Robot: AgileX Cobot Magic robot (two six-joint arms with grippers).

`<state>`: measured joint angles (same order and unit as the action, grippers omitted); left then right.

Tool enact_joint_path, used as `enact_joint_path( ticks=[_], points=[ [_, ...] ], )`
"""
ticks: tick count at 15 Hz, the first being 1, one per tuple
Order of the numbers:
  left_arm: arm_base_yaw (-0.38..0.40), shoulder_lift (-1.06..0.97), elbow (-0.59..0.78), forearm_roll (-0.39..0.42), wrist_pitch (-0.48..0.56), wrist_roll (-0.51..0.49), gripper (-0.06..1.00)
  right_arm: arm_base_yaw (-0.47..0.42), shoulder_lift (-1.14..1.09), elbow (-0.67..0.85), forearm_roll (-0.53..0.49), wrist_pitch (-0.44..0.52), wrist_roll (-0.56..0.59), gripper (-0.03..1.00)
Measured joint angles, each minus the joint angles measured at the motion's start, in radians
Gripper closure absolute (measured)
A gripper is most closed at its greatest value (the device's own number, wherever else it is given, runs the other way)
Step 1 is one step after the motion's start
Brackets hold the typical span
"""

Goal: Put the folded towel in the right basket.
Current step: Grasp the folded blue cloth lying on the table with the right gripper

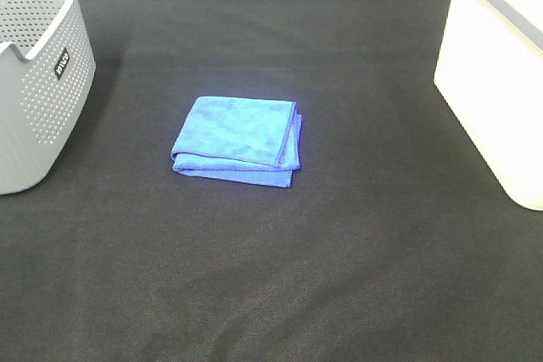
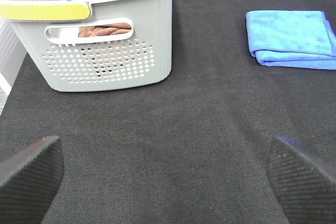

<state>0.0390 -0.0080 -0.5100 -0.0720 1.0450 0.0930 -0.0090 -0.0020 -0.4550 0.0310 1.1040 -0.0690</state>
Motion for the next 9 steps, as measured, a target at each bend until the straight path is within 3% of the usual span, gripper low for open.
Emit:
enact_joint_path(
  ticks=[9],
  points=[
    [0.000, 0.000, 0.000, 0.000, 0.000, 0.000, -0.04, 0.000, 0.000, 0.000, 0.000, 0.000, 0.000, 0.05]
  ],
)
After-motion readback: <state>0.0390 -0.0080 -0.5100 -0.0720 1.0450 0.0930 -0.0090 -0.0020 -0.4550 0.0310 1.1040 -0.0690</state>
